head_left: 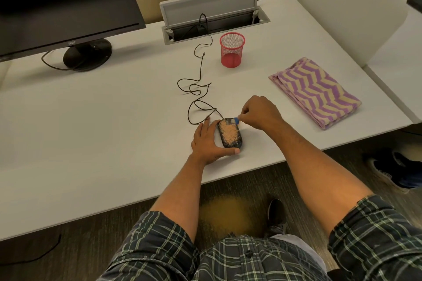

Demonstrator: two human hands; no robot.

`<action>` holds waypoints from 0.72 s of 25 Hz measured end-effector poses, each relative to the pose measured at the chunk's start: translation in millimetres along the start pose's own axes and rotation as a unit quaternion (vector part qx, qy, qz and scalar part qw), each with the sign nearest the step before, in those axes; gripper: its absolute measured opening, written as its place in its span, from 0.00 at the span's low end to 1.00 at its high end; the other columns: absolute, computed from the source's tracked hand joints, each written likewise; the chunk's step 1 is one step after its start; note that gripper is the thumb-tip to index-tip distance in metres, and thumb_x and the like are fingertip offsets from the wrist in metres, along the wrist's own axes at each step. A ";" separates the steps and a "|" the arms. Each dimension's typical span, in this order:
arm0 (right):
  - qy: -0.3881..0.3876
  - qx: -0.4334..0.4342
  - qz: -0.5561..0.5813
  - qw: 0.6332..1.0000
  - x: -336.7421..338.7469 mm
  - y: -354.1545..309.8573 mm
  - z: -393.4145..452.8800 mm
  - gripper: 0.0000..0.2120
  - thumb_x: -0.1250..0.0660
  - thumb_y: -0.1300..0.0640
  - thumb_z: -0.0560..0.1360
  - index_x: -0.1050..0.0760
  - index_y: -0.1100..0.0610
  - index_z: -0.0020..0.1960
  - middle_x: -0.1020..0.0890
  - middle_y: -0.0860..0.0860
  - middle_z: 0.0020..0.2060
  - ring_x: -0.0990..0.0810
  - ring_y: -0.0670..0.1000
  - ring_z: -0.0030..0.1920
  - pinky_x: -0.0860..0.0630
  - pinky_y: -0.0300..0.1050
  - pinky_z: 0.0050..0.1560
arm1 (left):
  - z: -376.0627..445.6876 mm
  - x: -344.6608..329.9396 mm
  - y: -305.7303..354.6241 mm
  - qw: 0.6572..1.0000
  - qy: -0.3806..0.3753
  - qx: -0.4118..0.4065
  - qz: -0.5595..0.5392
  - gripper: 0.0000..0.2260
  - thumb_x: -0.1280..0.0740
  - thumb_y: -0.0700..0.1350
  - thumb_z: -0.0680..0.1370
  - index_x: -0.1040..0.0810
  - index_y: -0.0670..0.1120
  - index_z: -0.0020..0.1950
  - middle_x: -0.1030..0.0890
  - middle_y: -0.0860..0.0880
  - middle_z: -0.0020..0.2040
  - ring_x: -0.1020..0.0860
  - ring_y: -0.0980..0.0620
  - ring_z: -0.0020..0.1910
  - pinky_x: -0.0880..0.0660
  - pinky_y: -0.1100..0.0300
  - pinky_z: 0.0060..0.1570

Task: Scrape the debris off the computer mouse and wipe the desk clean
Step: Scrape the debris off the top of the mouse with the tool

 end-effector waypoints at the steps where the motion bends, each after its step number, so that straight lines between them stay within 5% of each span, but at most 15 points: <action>1: 0.005 -0.002 -0.002 1.000 2.5 1.0 0.6 0.08 0.27 0.53 0.73 0.14 0.56 0.47 0.14 0.52 0.42 0.19 0.51 0.38 0.24 0.42 0.38 | 0.0 0.3 0.4 1.000 0.000 0.000 -0.001 0.55 0.23 0.69 0.63 0.50 0.60 0.81 0.58 0.58 0.82 0.59 0.51 0.80 0.52 0.41 0.77; 18: 0.016 0.031 -0.014 0.999 7.4 1.3 -8.6 0.08 0.29 0.52 0.74 0.14 0.55 0.46 0.14 0.51 0.40 0.18 0.50 0.37 0.18 0.48 0.42 | -1.2 0.5 1.9 1.000 -0.003 0.001 0.000 0.55 0.23 0.68 0.63 0.50 0.59 0.81 0.59 0.57 0.82 0.59 0.51 0.80 0.52 0.42 0.77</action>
Point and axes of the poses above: each hand's wrist, its own z-axis towards the middle knuckle, its own x-axis out of the back of the hand, y = z × x, the point moved 8 cm from there along z, towards the middle knuckle
